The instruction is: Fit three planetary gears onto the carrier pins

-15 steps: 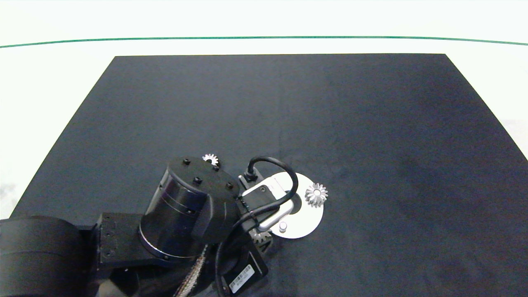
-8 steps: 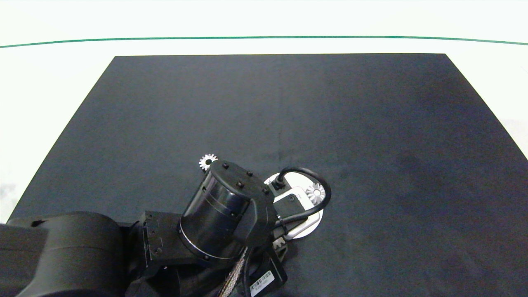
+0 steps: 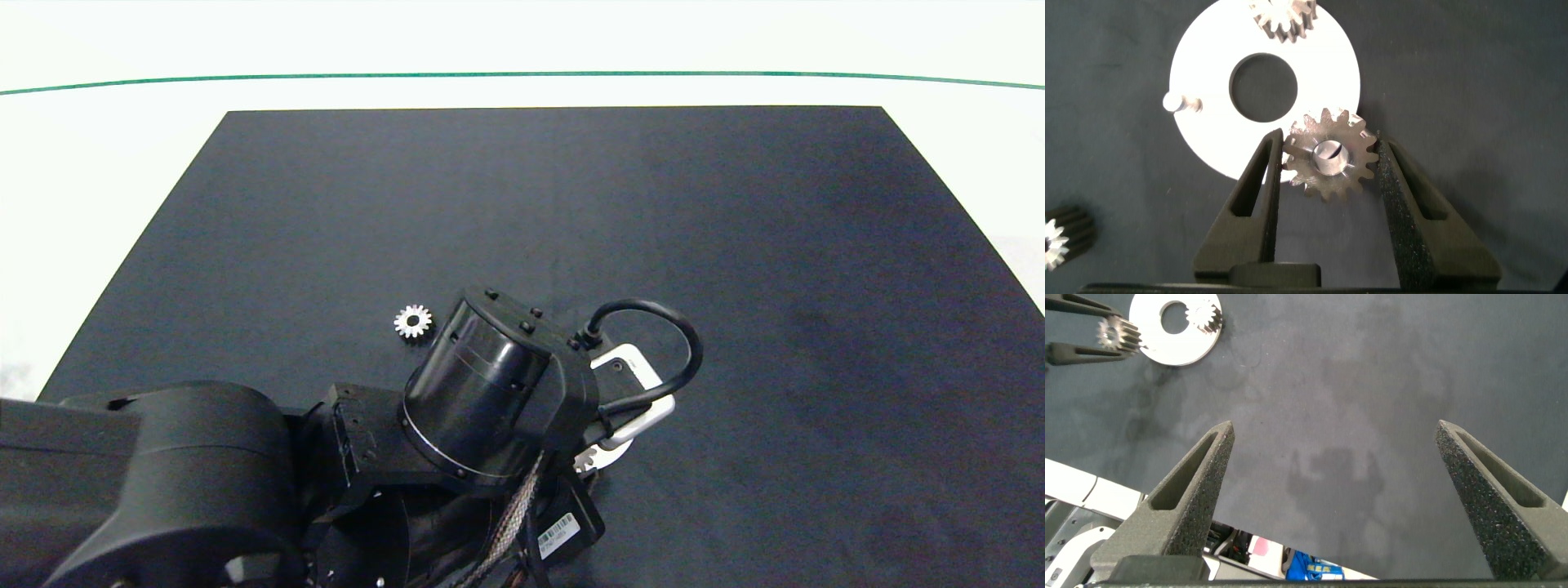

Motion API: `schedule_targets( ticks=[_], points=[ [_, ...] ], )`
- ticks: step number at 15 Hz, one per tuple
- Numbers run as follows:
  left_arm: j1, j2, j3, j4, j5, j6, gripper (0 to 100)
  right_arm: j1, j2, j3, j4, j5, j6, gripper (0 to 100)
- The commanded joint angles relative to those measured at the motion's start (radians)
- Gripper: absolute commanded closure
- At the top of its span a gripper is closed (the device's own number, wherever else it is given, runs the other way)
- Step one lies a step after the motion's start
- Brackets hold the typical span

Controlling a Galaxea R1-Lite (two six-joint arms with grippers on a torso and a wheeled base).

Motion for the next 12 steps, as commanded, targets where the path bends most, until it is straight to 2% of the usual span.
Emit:
schedule_targets(
  ticks=[1, 5, 12],
  points=[
    [-0.011, 0.028, -0.002, -0.016, 0.001, 0.002, 87, 0.001, 0.009, -0.004, 0.004, -0.001, 0.000, 0],
    [-0.012, 0.045, -0.005, -0.015, 0.001, 0.002, 87, 0.001, 0.015, -0.004, 0.004, -0.001, 0.000, 0],
    [0.006, 0.036, -0.008, 0.002, 0.001, 0.034, 87, 0.002, 0.015, 0.001, 0.004, 0.007, 0.000, 0]
  ],
)
